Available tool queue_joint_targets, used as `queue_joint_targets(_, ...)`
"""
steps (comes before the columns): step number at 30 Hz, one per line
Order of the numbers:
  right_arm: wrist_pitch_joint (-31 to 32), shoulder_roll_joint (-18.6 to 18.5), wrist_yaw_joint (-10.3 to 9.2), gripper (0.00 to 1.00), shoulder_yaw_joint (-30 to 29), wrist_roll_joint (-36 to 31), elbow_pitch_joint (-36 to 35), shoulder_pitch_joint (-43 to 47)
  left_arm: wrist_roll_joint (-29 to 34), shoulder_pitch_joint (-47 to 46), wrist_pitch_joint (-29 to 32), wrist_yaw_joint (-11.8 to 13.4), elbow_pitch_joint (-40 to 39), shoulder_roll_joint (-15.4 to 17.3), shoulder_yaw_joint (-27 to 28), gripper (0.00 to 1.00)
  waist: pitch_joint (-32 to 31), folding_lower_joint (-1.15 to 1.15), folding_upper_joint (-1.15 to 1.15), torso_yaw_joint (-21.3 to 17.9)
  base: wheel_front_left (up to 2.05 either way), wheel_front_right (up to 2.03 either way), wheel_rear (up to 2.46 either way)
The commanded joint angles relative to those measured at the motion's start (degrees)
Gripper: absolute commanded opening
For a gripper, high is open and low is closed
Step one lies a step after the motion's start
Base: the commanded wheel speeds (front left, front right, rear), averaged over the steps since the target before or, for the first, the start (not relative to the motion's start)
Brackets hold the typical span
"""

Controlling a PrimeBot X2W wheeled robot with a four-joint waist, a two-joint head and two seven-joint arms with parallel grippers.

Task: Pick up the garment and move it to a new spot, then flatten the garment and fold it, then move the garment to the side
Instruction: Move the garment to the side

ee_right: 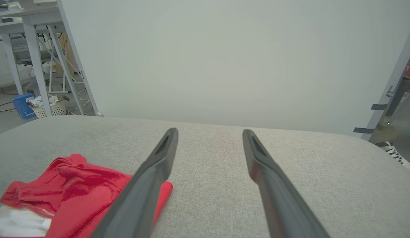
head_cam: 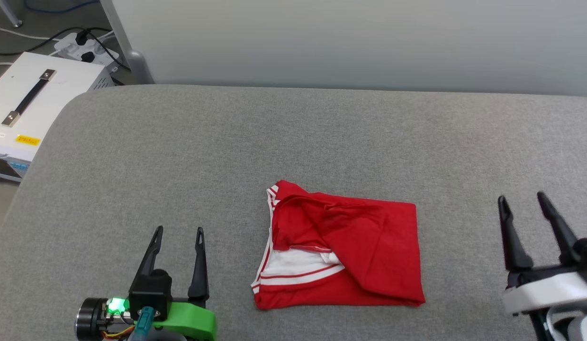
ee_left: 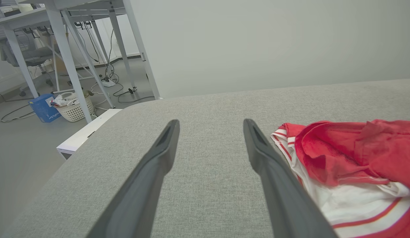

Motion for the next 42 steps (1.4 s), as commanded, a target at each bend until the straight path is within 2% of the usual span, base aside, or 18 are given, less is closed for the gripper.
queue_joint_targets(1,-0.26,-1.36,-0.04,1.0,-0.69,-0.14,-0.67,-2.66,-0.05,-0.4,-0.34,-0.16,0.02,0.01,0.01,1.0,0.52,0.0,0.0,0.12,0.0,0.0,0.0)
queue_joint_targets(4,1.02,-5.57,-0.04,1.0,0.3,1.73,-0.15,-7.45,-0.08,-1.2,-0.34,-0.24,0.01,-0.07,-0.01,1.0,1.56,0.0,0.0,0.37,0.0,0.0,0.0)
queue_joint_targets(8,9.19,-13.75,-0.04,1.0,6.19,7.8,0.39,-15.18,-0.06,-2.2,-0.34,-0.31,0.06,-0.24,-0.13,1.0,2.83,0.0,0.0,0.7,0.0,0.0,0.0)
queue_joint_targets(9,12.1,-15.08,-0.04,1.0,7.63,9.85,0.58,-16.6,-0.03,-2.41,-0.34,-0.32,0.1,-0.29,-0.19,1.0,3.0,0.0,0.0,0.77,0.0,0.0,0.0)
queue_joint_targets(13,30.18,-20.51,-0.04,1.0,13.97,23.07,1.64,-21.56,0.03,-3.16,-0.34,-0.32,0.2,-0.56,-0.49,1.0,4.02,0.0,0.0,1.29,0.0,0.0,0.0)
queue_joint_targets(17,43.08,-23.84,-0.04,1.0,17.34,33.15,2.1,-24.36,0.02,-3.78,-0.34,-0.29,0.27,-0.79,-0.62,1.0,5.14,0.0,0.0,1.76,0.0,0.0,0.0)
queue_joint_targets(21,54.05,-24.24,-0.04,1.0,19.53,41.13,4.59,-24.38,0.05,-4.81,-0.34,-0.39,0.4,-1.1,-1.03,1.0,6.61,0.0,0.0,2.47,0.0,0.0,0.0)
queue_joint_targets(27,61.14,-21.85,-0.04,1.0,20.87,46.12,8.75,-24.6,0.01,-6.72,-0.34,-0.52,0.56,-1.63,-1.69,1.0,9.28,0.0,0.0,3.7,0.0,0.0,0.0)
queue_joint_targets(35,60.74,-17.9,-0.04,1.0,23.86,47.0,13.45,-26.71,0.02,-8.83,-0.34,-0.68,0.69,-2.13,-2.37,1.0,12.4,0.0,0.0,5.26,0.0,0.0,0.0)
queue_joint_targets(42,59.19,-16.23,-0.04,1.0,28.54,46.98,16.79,-26.59,0.06,-9.98,-0.34,-0.72,0.99,-2.38,-2.66,1.0,13.57,0.0,0.0,6.05,0.0,0.0,0.0)
